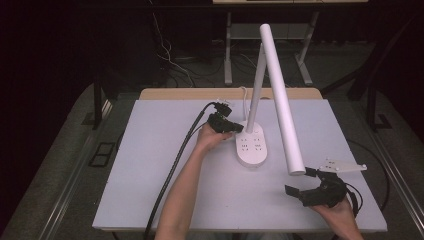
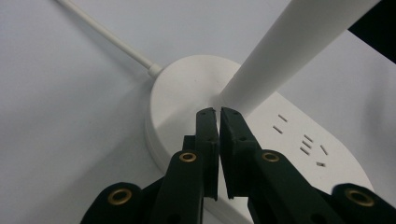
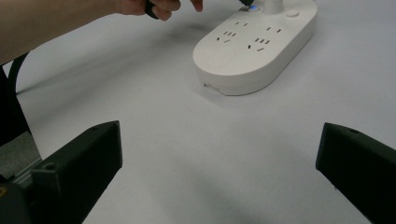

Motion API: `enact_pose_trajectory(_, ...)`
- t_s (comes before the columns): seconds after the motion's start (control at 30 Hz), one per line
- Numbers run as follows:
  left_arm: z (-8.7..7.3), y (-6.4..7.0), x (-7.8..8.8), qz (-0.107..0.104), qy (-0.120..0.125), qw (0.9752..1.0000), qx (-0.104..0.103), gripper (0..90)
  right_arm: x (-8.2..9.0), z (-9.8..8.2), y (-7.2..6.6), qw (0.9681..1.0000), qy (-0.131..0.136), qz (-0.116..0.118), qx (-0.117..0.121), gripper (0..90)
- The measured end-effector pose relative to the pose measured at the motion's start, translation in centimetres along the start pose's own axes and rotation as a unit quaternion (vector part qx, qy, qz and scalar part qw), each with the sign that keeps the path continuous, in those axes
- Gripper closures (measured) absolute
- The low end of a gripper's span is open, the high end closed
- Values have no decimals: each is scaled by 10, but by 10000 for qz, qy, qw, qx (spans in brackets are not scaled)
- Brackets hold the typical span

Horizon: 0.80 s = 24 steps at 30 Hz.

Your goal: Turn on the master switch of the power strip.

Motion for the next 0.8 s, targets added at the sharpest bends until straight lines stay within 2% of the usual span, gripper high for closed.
enact_pose_trajectory(0.03, -1, 0, 3, -7, -40, 10000, -33, 858, 0, 0, 0, 10000, 1, -9, -6, 0)
enact_pose_trajectory(0.1, -1, -3, 9, -1, -118, 9997, -228, 858, 0, 0, 1, 10000, 8, -18, -4, 0)
enact_pose_trajectory(0.13, 0, -2, 10, -5, -26, 9999, -159, 858, 0, 0, 1, 10000, 11, -22, -5, 0)
enact_pose_trajectory(0.17, 0, -2, 14, -15, -53, 9997, -228, 856, 0, 0, 1, 10000, 16, -29, -2, 0)
enact_pose_trajectory(0.27, 0, -1, 22, -4, 51, 9998, -186, 840, 1, 0, 1, 10000, 19, -29, 1, 0)
enact_pose_trajectory(0.37, 0, 0, 33, -98, 159, 9995, -243, 780, 0, 0, 1, 10000, 29, -30, -29, 0)
enact_pose_trajectory(0.43, 2, 1, 39, -165, 318, 9992, -161, 723, 0, 1, 2, 10000, 32, -41, -11, 0)
enact_pose_trajectory(0.47, 3, 0, 44, -150, 371, 9990, -215, 691, 0, 1, 2, 10000, 16, -44, -4, 0)
enact_pose_trajectory(0.5, 5, 1, 46, -151, 506, 9986, -102, 637, 0, 1, 2, 10000, 30, -43, -14, 0)
enact_pose_trajectory(0.57, 4, 1, 56, -208, 498, 9984, -180, 528, 0, 1, 2, 10000, 44, -47, -34, 0)
enact_pose_trajectory(0.63, 4, 1, 65, -221, 618, 9977, -174, 417, 0, 1, 2, 10000, 51, -48, -50, 0)
enact_pose_trajectory(0.73, 3, 3, 79, -369, 857, 9955, -182, 319, 1, 1, 2, 10000, 64, -38, -56, 0)
enact_pose_trajectory(0.8, 2, 3, 88, -368, 922, 9950, -124, 265, 1, 2, 2, 10000, 75, -31, -39, 0)
Point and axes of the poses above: each handheld gripper's, and its own axes: x roughly backward along the jaws, z roughly out of its top, y roughly to its right, the point moved 8 cm from there along -x, roughly forward along the jaws
